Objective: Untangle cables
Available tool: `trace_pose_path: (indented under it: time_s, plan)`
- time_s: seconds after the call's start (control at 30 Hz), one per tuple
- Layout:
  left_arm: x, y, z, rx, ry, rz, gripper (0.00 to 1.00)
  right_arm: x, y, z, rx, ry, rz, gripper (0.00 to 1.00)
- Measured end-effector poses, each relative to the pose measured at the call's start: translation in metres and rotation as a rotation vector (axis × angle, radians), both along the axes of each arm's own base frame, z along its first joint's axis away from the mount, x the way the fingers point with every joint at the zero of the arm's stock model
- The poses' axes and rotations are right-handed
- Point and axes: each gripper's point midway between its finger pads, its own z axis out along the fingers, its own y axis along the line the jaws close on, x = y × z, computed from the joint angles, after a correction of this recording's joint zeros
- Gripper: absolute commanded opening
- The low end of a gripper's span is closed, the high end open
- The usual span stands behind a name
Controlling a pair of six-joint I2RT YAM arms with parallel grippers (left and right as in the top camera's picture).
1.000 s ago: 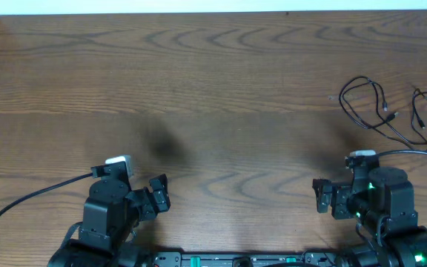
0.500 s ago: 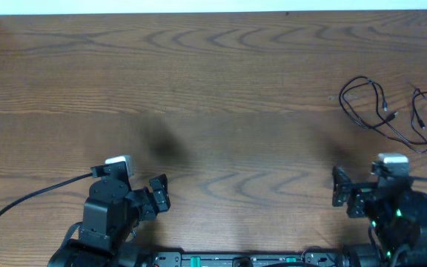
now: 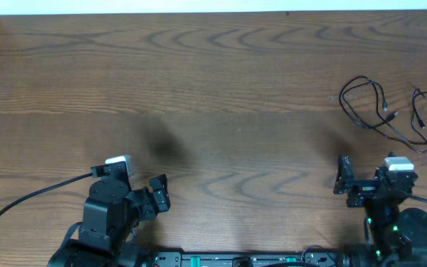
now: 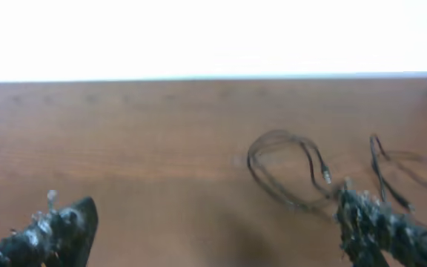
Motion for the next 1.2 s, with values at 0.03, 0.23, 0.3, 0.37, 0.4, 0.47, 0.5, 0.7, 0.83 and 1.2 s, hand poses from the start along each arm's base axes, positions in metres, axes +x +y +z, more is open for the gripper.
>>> trace_pose_path:
  time_s: [0.03,0.23,0.3,0.37,0.4,0.47,0.5,0.7,0.83,1.2]
  plan:
    - [0.0,0.0,0.0,0.0,0.0,0.0,0.98,0.003,0.0,-0.001,0.0,-0.024,0.0,0.99]
    - [0.0,0.0,0.0,0.0,0.0,0.0,0.98,0.013,0.0,-0.005,0.002,-0.155,0.0,0.99]
    - [0.0,0.0,0.0,0.0,0.0,0.0,0.98,0.016,0.0,-0.004,0.003,-0.202,0.001,0.99]
    - [0.0,0.0,0.0,0.0,0.0,0.0,0.98,0.019,0.001,-0.005,0.003,-0.231,0.003,0.99]
    - [0.0,0.0,0.0,0.0,0.0,0.0,0.98,0.02,0.001,-0.006,0.004,-0.244,0.005,0.99]
    - [0.0,0.0,0.0,0.0,0.0,0.0,0.98,0.023,0.004,-0.009,0.005,-0.27,0.014,0.99]
    - [0.0,0.0,0.0,0.0,0.0,0.0,0.98,0.024,0.004,-0.011,0.006,-0.277,0.017,0.99]
    - [0.0,0.0,0.0,0.0,0.0,0.0,0.98,0.027,0.005,-0.029,0.006,-0.251,0.021,0.99]
    - [0.0,0.0,0.0,0.0,0.0,0.0,0.98,0.028,0.005,-0.042,0.005,-0.201,0.021,0.99]
    - [0.0,0.0,0.0,0.0,0.0,0.0,0.98,0.027,0.005,-0.062,0.003,-0.122,0.021,0.99]
